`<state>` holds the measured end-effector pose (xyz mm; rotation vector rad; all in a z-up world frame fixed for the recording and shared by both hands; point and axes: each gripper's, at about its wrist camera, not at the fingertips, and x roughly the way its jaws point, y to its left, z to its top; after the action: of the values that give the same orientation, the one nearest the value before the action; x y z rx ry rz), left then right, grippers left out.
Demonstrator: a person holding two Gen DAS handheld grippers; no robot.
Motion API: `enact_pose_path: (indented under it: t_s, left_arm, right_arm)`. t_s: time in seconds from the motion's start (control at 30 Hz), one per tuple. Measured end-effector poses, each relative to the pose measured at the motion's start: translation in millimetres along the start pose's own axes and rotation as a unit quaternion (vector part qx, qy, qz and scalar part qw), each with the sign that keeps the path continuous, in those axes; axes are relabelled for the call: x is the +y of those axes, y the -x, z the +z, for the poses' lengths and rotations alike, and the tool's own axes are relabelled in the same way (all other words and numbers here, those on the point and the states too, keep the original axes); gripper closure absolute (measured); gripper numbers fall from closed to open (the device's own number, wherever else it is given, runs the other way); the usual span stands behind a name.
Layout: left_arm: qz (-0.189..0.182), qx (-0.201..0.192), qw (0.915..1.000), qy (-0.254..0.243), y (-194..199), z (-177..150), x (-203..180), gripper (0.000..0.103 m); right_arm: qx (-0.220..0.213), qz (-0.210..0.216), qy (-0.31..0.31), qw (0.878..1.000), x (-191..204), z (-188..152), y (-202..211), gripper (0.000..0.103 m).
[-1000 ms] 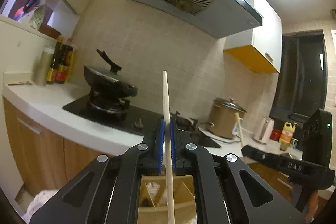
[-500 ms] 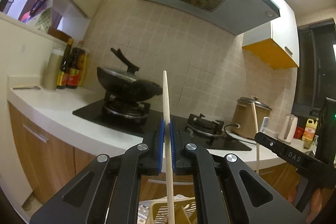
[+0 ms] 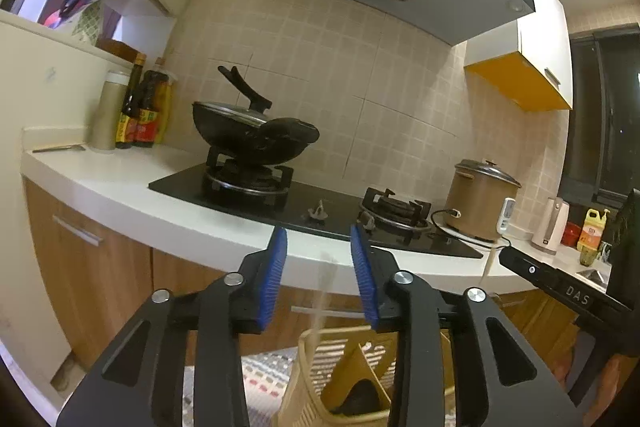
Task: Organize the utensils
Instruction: 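Carry the chopstick to the basket with the left tool while the right tool does likewise, both releasing, then grasp another chopstick with the left tool while the right tool grasps a clear spoon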
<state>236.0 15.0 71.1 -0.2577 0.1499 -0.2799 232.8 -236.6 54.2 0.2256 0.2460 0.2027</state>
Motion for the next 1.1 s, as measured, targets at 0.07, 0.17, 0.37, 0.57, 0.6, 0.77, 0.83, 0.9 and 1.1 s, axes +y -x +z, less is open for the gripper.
enact_pose_path:
  t_s: [0.07, 0.17, 0.37, 0.57, 0.6, 0.77, 0.83, 0.9, 1.1]
  left_arm:
    - [-0.002, 0.005, 1.0, 0.001, 7, 1, 1, 0.07]
    - [-0.005, 0.016, 0.9999, 0.001, 21, 4, 1, 0.07]
    - [0.006, 0.117, 0.9931, -0.011, 45, -2, -5, 0.064]
    - [0.024, 0.298, 0.9542, 0.014, 74, -46, 7, 0.063]
    - [0.028, 0.318, 0.9474, 0.024, 78, -53, 11, 0.063]
    - [0.045, 0.411, 0.9061, 0.089, 105, -107, 37, 0.063]
    - [0.048, 0.425, 0.8987, 0.096, 108, -120, 39, 0.063]
    - [0.051, 0.435, 0.8935, 0.097, 109, -133, 37, 0.063]
    - [0.074, 0.444, 0.8921, 0.045, 104, -152, 18, 0.063]
  right_arm:
    - [0.003, 0.002, -0.004, 1.0, 0, 0, 9, 0.079]
    - [0.014, 0.005, -0.005, 1.0, 0, -1, 26, 0.079]
    - [0.075, 0.01, -0.006, 0.997, 3, -13, 59, 0.079]
    - [0.181, 0.04, -0.026, 0.982, 5, -45, 80, 0.079]
    - [0.208, 0.042, -0.032, 0.977, 6, -53, 82, 0.079]
    - [0.31, 0.071, -0.085, 0.944, -5, -82, 72, 0.079]
    - [0.346, 0.082, -0.107, 0.928, -9, -94, 65, 0.079]
    - [0.375, 0.089, -0.114, 0.916, -10, -106, 57, 0.078]
    - [0.41, 0.065, -0.122, 0.901, -5, -122, 34, 0.059]
